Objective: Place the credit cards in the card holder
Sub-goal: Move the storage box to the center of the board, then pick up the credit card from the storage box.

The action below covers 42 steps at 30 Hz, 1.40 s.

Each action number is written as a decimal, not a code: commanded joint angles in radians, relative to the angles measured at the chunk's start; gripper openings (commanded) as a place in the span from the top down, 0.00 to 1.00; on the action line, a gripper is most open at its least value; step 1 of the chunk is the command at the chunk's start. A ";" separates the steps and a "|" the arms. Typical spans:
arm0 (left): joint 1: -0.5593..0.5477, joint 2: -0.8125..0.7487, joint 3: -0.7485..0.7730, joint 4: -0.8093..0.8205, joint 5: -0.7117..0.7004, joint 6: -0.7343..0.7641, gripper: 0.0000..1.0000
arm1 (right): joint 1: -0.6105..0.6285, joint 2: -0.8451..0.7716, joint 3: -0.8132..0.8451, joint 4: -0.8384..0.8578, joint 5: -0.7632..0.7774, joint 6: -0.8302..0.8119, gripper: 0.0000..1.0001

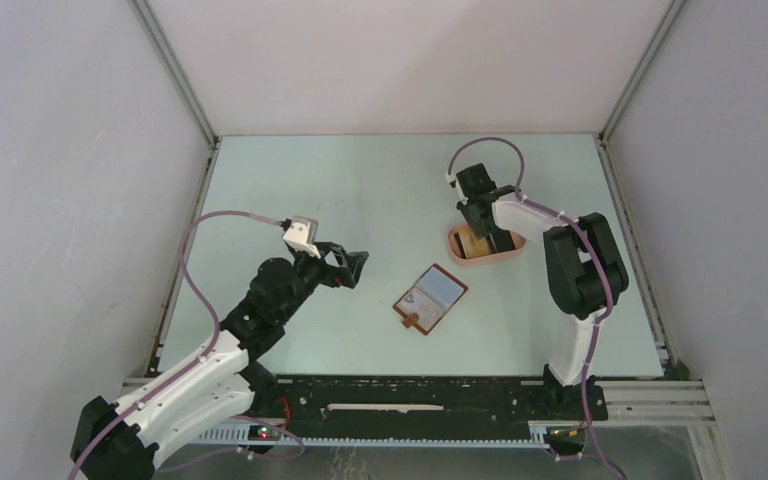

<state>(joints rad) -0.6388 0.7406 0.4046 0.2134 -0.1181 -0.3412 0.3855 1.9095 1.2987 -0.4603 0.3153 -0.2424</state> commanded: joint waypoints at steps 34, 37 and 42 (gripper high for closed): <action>0.008 0.013 -0.021 0.047 0.030 -0.026 0.04 | -0.105 -0.118 -0.039 0.005 0.097 -0.073 0.71; 0.007 0.012 -0.020 0.047 0.030 -0.028 0.04 | -0.121 -0.128 -0.039 -0.006 0.090 -0.072 0.71; 0.007 0.012 -0.020 0.046 0.032 -0.031 0.04 | -0.153 -0.138 -0.039 -0.032 0.059 -0.058 0.71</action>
<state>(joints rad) -0.6380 0.7593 0.4046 0.2241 -0.0975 -0.3614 0.2604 1.8202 1.2636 -0.4728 0.3828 -0.3046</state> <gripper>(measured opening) 0.959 0.291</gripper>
